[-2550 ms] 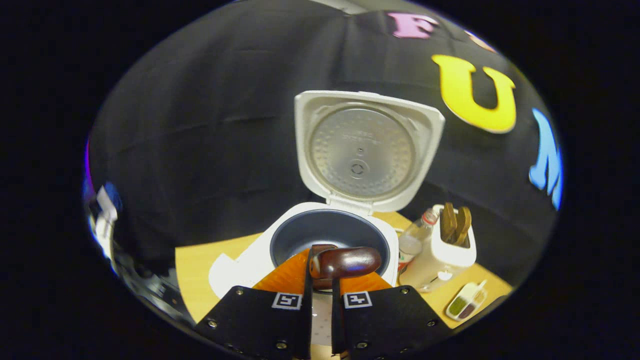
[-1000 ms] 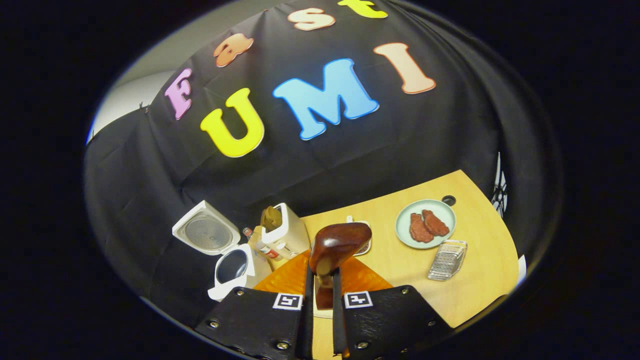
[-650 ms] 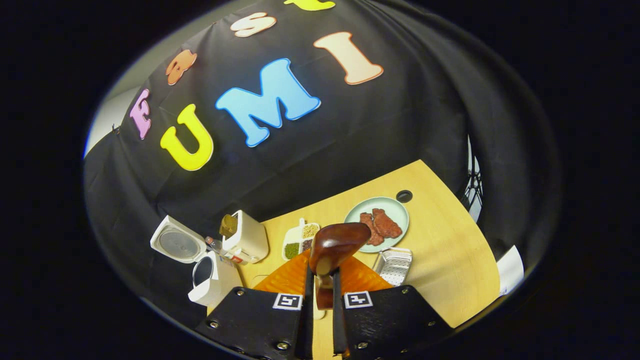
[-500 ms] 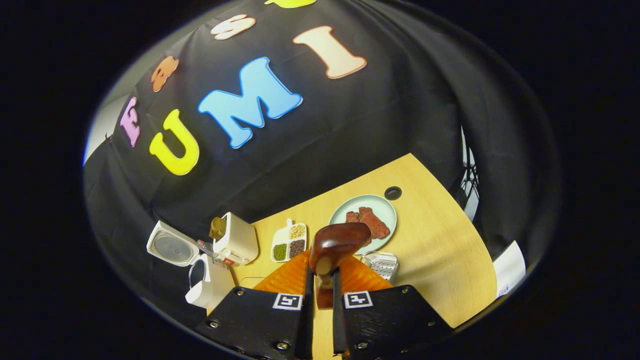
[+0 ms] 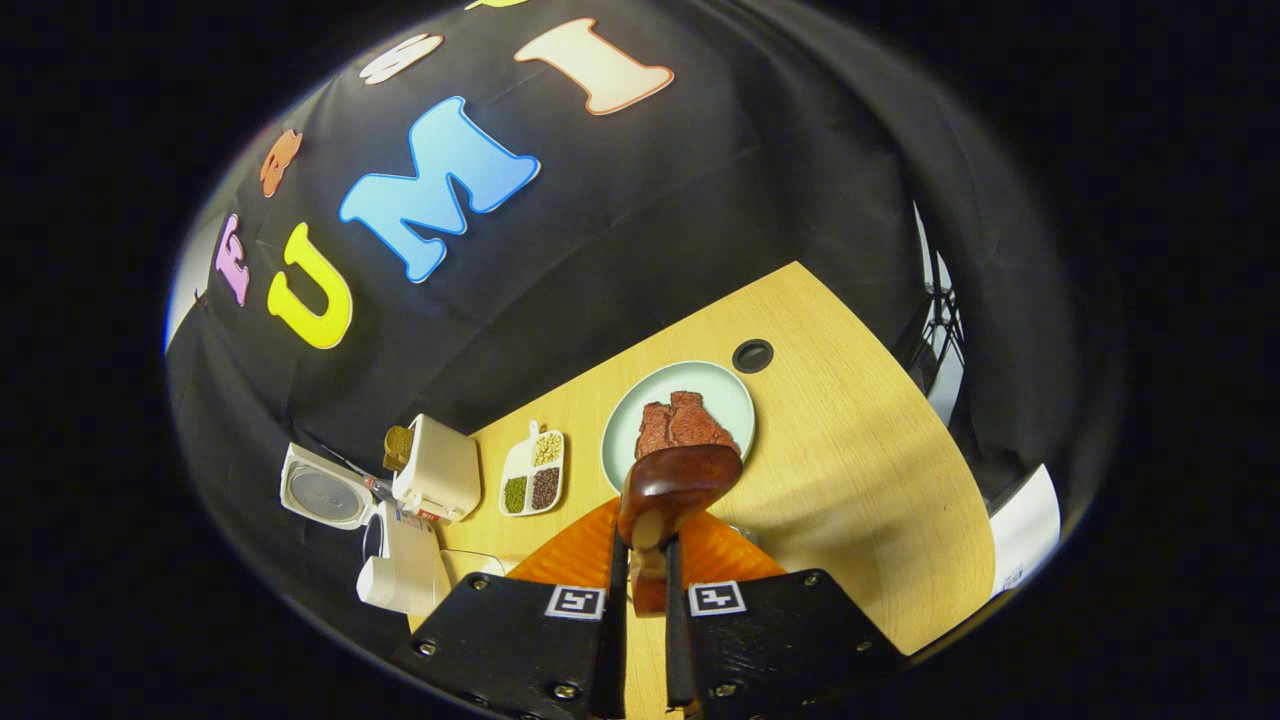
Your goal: Close the left gripper, press the button to open the rice cooker; take a wooden spoon from the chopstick holder with the right hand, scoop a spoonful of rice and pour it into the rice cooker, then put the wooden spoon back into the chopstick holder.
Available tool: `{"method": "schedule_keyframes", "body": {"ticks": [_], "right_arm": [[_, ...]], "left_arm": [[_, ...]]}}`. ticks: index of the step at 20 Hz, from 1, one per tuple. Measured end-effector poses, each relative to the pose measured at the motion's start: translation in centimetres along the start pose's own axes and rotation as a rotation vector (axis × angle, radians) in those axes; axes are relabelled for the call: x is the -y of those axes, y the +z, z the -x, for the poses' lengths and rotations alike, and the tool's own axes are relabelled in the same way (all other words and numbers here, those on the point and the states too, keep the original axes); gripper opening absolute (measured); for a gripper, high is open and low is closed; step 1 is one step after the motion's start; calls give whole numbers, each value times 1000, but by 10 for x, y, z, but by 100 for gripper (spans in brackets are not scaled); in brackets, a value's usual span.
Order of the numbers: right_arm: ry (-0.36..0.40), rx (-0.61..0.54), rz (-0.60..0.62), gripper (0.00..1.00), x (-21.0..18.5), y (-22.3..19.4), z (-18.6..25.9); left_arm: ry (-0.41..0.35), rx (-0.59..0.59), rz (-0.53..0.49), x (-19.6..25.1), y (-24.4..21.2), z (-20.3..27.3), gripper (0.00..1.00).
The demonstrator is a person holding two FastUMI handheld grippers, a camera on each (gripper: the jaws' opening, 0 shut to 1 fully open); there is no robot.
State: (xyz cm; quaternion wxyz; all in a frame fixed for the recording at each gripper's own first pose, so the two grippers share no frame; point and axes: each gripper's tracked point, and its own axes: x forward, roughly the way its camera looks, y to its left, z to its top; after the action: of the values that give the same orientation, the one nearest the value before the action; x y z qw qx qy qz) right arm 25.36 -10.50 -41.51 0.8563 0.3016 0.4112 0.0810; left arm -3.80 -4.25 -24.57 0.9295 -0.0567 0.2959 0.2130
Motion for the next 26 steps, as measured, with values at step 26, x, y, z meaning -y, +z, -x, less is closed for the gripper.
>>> {"method": "schedule_keyframes", "body": {"ticks": [26], "right_arm": [[-151, -17, 103, 45, 29, -52, 35]], "left_arm": [[-72, 18, -57, 45, 15, -11, 74]]}}
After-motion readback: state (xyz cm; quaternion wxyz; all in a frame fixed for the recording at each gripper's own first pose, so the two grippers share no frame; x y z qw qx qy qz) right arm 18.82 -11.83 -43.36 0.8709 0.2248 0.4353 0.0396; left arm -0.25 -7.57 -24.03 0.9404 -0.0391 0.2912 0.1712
